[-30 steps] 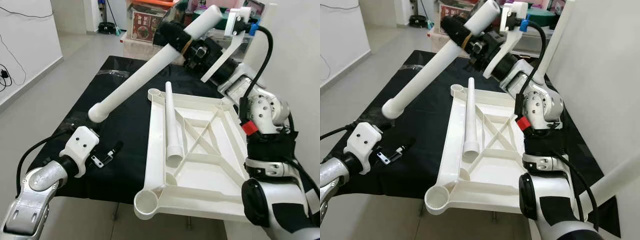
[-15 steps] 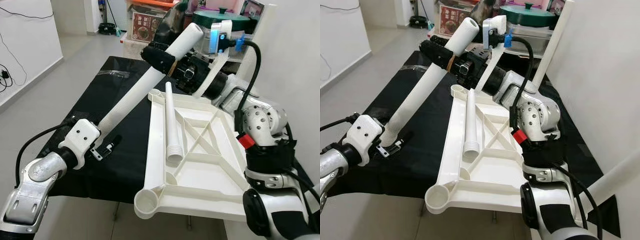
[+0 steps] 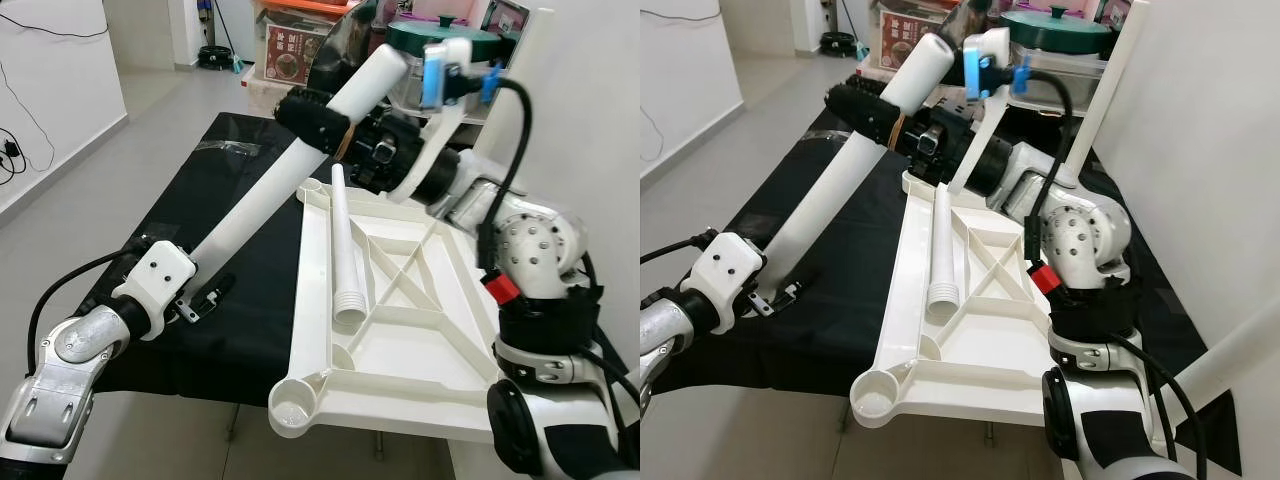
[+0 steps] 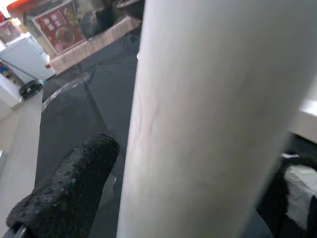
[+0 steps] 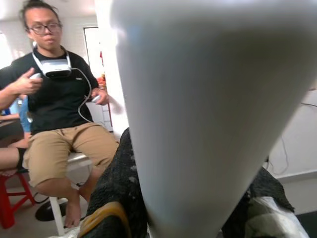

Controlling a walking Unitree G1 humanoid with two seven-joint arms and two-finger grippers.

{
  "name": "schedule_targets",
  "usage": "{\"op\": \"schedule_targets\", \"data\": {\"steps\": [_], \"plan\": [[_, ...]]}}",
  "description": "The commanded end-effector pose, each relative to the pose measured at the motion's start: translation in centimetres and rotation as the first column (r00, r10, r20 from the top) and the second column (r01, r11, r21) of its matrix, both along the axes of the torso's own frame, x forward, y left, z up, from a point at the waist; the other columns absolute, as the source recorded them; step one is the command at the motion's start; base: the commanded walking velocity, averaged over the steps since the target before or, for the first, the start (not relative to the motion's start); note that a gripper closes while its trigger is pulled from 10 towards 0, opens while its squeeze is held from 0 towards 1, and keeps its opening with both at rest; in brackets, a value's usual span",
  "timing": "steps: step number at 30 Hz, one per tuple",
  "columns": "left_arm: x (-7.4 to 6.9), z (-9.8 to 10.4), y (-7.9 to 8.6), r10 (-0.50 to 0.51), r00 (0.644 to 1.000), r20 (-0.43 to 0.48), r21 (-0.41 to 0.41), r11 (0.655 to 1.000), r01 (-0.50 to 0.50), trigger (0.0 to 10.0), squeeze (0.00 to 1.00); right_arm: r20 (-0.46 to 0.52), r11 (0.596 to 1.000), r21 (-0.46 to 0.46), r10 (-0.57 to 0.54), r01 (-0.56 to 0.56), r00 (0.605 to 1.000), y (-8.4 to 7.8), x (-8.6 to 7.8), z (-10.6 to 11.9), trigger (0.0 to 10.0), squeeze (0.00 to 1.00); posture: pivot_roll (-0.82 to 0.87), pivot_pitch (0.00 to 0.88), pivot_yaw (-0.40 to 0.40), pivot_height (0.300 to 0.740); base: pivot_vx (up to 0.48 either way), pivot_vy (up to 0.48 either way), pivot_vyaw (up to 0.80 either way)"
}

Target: Building children table

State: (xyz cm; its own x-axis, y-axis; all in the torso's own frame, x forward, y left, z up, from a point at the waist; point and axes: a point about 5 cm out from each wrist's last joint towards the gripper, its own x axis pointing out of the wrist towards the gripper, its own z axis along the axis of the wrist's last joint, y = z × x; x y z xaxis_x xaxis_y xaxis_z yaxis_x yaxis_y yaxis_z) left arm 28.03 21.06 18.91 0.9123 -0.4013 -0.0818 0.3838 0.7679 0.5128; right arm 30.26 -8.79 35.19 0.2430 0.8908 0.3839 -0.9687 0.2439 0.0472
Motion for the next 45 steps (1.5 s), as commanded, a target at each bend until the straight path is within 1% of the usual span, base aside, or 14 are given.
{"op": "schedule_targets", "data": {"steps": [1, 2, 7, 8, 18, 19, 20, 21, 22, 34, 38, 43, 44, 45], "plan": [[0.2, 0.0, 0.0, 0.006, 1.000, 0.008, 0.011, 1.000, -0.007, 10.0, 0.00, 0.022, 1.000, 0.017, 0.022, -0.022, 1.000, -0.3, -0.5, 0.6, 0.0, 0.00, 0.06, 0.000, -0.090, 0.740, 0.000, 0.000, 0.00], [0.2, 0.0, 0.1, 0.014, 1.000, 0.009, 0.010, 1.000, -0.014, 1.0, 0.00, 0.021, 0.999, 0.018, 0.028, -0.028, 0.999, -0.2, -0.6, 0.6, 0.0, 0.00, 0.06, 0.000, -0.090, 0.740, 0.000, 0.000, 0.00], [0.3, -0.1, 0.2, 0.014, 1.000, 0.008, 0.006, 1.000, -0.014, 1.0, 0.00, 0.020, 0.999, 0.021, 0.034, -0.034, 0.999, -0.2, -0.7, 0.6, 0.0, 0.00, 0.06, 0.000, -0.092, 0.740, 0.000, 0.000, 0.00], [0.2, -0.1, 0.1, 0.002, 1.000, 0.010, 0.005, 1.000, -0.002, 0.0, 0.00, 0.019, 0.999, 0.021, 0.036, -0.037, 0.999, -0.2, -0.8, 0.6, 0.0, 0.00, 0.06, 0.000, -0.092, 0.740, 0.000, 0.000, 0.00], [0.1, 0.0, -0.6, -0.024, 0.999, 0.034, 0.008, 1.000, 0.024, 0.0, 0.00, -0.012, 1.000, 0.008, 0.004, -0.004, 1.000, 0.0, -0.6, 0.1, 0.0, 0.00, 0.06, 0.000, -0.093, 0.740, 0.000, 0.000, 0.00], [0.1, 0.0, -0.7, -0.026, 0.999, 0.037, 0.009, 1.000, 0.025, 0.0, 0.00, -0.026, 1.000, 0.000, -0.015, 0.015, 1.000, 0.0, -0.4, -0.1, 7.9, 0.00, 0.06, 0.000, -0.093, 0.740, 0.000, 0.000, 0.00], [0.1, 0.0, -0.7, -0.026, 0.999, 0.037, 0.009, 1.000, 0.025, 0.0, 0.00, -0.026, 1.000, 0.000, -0.015, 0.015, 1.000, 0.0, -0.4, -0.1, 7.9, 0.00, 0.06, 0.000, -0.093, 0.740, 0.000, 0.000, 0.00], [0.2, 0.1, -0.8, -0.020, 0.999, 0.039, 0.009, 1.000, 0.019, 0.0, 0.00, -0.057, 0.998, -0.008, -0.057, 0.057, 0.997, 0.0, 0.1, -0.4, 10.0, 0.00, 0.06, 0.000, -0.093, 0.740, 0.000, 0.000, 0.00], [0.3, 0.2, -0.8, -0.011, 0.999, 0.044, 0.008, 1.000, 0.010, 10.0, 0.00, -0.085, 0.997, -0.005, -0.082, 0.082, 0.993, 0.0, 0.5, -0.7, 10.0, 1.00, 0.07, 0.000, -0.094, 0.740, 0.000, 0.000, 0.00], [0.7, 0.9, -1.0, 0.016, 0.995, 0.099, -0.021, 1.000, -0.013, 10.0, 0.00, -0.214, 0.973, 0.111, -0.176, 0.202, 0.961, 0.0, 1.4, -3.1, 10.0, 1.00, 0.07, 0.000, -0.098, 0.740, 0.000, 0.000, 0.00], [0.9, 0.9, -1.6, 0.000, 0.995, 0.095, -0.041, 0.999, 0.004, 10.0, 0.00, -0.277, 0.948, 0.162, -0.224, 0.276, 0.934, 1.0, 1.3, -5.3, 10.0, 1.00, 0.07, 0.000, -0.099, 0.740, 0.000, 0.000, 0.00], [1.4, 0.9, -2.4, -0.013, 0.995, 0.095, -0.060, 0.998, 0.019, 10.0, 0.00, -0.248, 0.939, 0.122, -0.284, 0.321, 0.926, 2.3, 1.2, -7.7, 10.0, 1.00, 0.07, 0.000, -0.097, 0.740, 0.000, 0.000, 0.00], [1.6, 1.0, -2.9, -0.032, 0.995, 0.097, -0.068, 0.997, 0.039, 10.0, 0.00, -0.241, 0.940, 0.119, -0.285, 0.319, 0.928, 2.8, 1.1, -8.3, 10.0, 0.00, 0.07, 0.000, -0.099, 0.740, 0.000, 0.000, 0.00], [1.6, 1.0, -2.9, -0.032, 0.995, 0.097, -0.068, 0.997, 0.039, 10.0, 0.00, -0.241, 0.940, 0.119, -0.285, 0.319, 0.928, 2.8, 1.1, -8.3, 10.0, 0.00, 0.07, 0.000, -0.099, 0.740, 0.000, 0.000, 0.00]]}}
